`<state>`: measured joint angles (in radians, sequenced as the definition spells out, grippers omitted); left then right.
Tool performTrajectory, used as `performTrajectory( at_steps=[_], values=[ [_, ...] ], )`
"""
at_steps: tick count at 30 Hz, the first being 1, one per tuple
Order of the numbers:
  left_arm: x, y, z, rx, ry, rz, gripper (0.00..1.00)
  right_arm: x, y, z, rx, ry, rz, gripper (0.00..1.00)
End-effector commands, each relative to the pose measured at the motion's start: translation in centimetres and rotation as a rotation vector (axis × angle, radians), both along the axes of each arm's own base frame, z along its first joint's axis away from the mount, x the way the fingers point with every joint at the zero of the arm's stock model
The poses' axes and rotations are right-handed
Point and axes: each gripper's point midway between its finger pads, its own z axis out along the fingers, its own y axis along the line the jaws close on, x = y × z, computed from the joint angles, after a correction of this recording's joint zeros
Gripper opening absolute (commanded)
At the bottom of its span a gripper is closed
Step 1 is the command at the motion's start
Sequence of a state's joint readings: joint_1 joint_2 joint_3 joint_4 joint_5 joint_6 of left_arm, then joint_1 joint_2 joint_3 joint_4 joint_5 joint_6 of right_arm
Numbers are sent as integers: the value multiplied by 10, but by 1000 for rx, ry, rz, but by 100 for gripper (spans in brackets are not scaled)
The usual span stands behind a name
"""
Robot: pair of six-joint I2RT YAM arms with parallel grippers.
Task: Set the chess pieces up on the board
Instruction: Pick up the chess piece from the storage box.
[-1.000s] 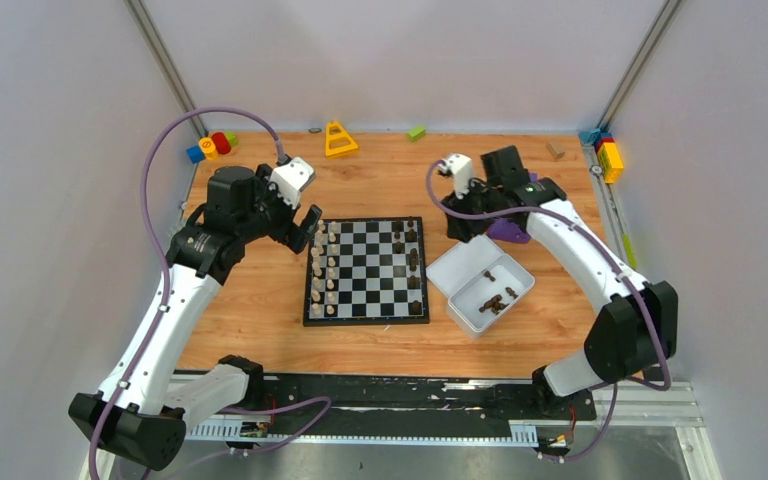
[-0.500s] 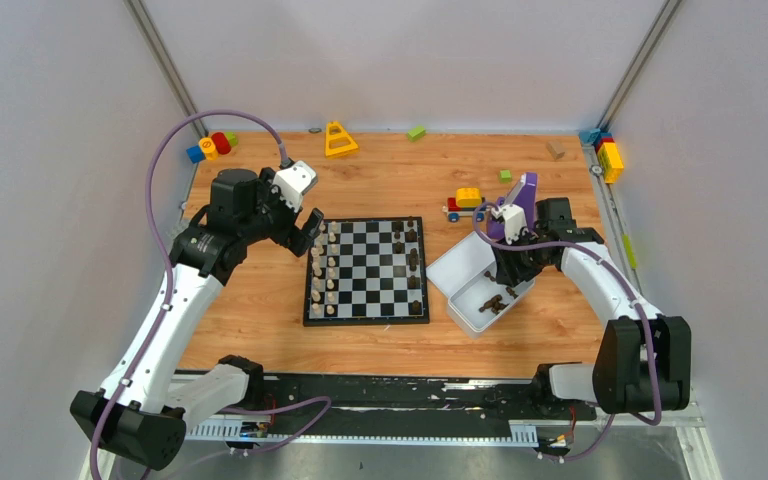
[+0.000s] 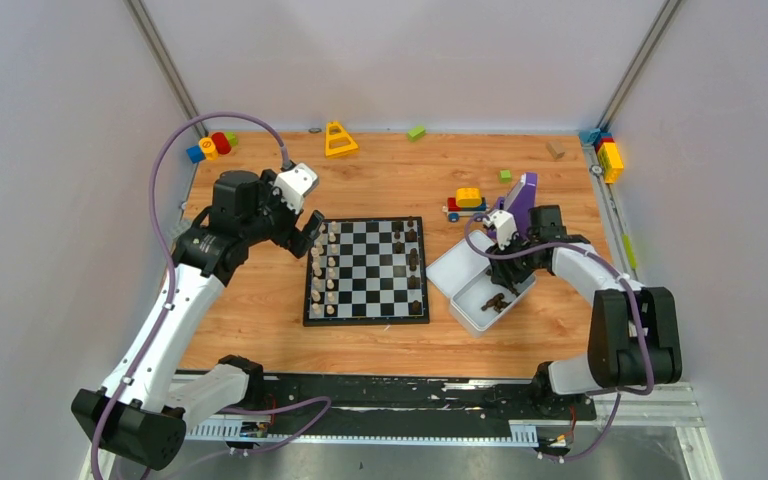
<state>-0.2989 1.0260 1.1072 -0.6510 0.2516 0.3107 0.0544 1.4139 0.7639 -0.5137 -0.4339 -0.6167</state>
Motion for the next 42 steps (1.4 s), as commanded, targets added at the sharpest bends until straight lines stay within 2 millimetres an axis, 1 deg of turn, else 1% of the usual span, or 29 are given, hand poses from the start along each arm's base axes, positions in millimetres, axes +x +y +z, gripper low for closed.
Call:
performTrajectory(
  at_steps=[1,5,6,7,8,9,10,11,17,20,23,25,28,29,30,31,34,38,40,41,42],
  values=[
    [9,2,11,6,-59,4,100,15,5,-2,20,-78,62,40],
    [9,3,10,8,-56,6,100,15,8,-6,31,-74,72,39],
    [13,10,9,33,-62,47,100,15,8,-7,30,-73,74,39],
    [11,5,10,17,-58,18,100,15,8,-8,30,-74,76,39],
    [10,4,10,14,-57,14,100,16,8,-8,30,-77,77,38],
    [10,4,10,12,-57,11,100,16,9,-9,31,-80,79,38],
    [10,3,9,12,-56,9,100,22,9,-7,32,-107,79,38],
    [10,3,9,11,-55,9,100,18,9,-10,31,-84,81,38],
    [11,3,9,11,-53,9,100,22,12,-15,31,-80,86,36],
    [11,3,9,11,-51,8,100,22,14,-17,33,-73,91,30],
    [11,3,8,12,-49,8,100,22,13,-16,19,-79,110,20],
    [11,2,8,10,-49,6,100,20,11,-11,14,-68,98,12],
    [10,1,8,8,-48,0,100,15,8,5,-5,-79,114,3],
    [9,0,8,5,-45,-9,100,14,8,16,-7,-93,124,2],
    [8,-1,8,4,-44,-18,100,7,9,21,-6,-78,136,1],
    [6,-3,8,-2,-40,-32,100,4,10,31,0,-76,148,1],
    [1,-10,7,-12,-33,-82,100,-14,19,56,35,-33,196,0],
    [-7,-24,8,-52,-28,-172,100,-39,44,87,94,24,267,0],
    [-14,-36,11,-98,-30,-236,100,-45,64,109,146,2,311,1],
    [-19,-46,15,-141,-37,-294,99,-47,77,122,188,-14,336,1],
    [-22,-52,17,-177,-31,-319,99,-50,90,135,231,-25,367,2]
  ],
)
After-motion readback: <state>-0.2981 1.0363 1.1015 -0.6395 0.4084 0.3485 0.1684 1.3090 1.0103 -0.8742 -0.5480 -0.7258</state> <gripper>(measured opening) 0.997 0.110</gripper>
